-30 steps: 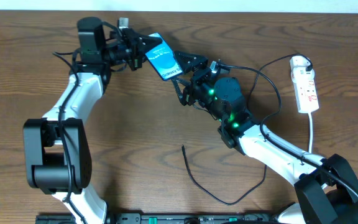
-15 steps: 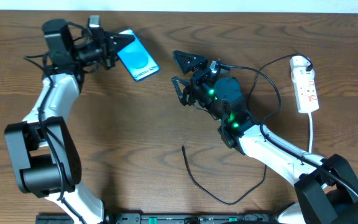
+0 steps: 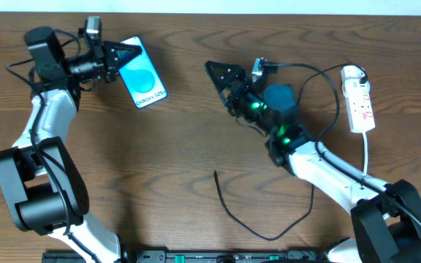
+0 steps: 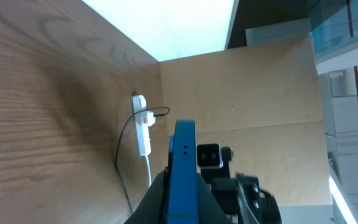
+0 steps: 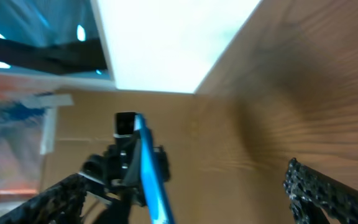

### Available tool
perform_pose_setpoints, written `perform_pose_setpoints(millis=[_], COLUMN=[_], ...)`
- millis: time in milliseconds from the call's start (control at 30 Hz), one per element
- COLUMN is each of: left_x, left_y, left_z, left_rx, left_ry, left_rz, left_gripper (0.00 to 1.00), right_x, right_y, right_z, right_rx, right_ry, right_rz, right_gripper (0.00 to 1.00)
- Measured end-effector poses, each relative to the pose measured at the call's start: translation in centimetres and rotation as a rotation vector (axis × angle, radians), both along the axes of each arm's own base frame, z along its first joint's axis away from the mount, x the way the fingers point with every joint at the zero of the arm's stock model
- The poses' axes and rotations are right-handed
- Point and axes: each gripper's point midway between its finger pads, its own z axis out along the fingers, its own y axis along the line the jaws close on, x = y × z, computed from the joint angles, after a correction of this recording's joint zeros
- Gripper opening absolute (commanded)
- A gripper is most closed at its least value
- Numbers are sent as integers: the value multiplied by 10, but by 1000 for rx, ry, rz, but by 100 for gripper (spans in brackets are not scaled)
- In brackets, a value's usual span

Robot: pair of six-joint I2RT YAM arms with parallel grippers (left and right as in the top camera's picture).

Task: Plug charger to phone and switch on socket

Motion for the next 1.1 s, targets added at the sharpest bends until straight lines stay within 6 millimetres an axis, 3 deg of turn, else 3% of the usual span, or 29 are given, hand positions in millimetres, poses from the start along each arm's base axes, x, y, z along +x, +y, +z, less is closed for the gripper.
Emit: perform_pose_setpoints(millis=[200, 467, 567, 867, 1100], left_x=[-1, -2, -2, -2, -2], left_y=[16, 17, 19, 36, 37], left_z=[1, 2, 2, 2, 2], left_rx=[11, 16, 18, 26, 27], left_ry=[-37, -61, -66, -81, -83], left_rz=[21, 16, 18, 53, 55], left_gripper=[7, 7, 7, 7, 7], right_x=[7, 1, -5, -55, -73], right_y=[-11, -15, -25, -67, -52], right_z=[-17, -10, -19, -80, -85], right_rx=[-176, -423, -525, -872, -964], right_ry=[79, 105, 143, 368, 339], right_rz=[68, 150, 159, 203, 241], right_gripper=[99, 99, 99, 99, 99])
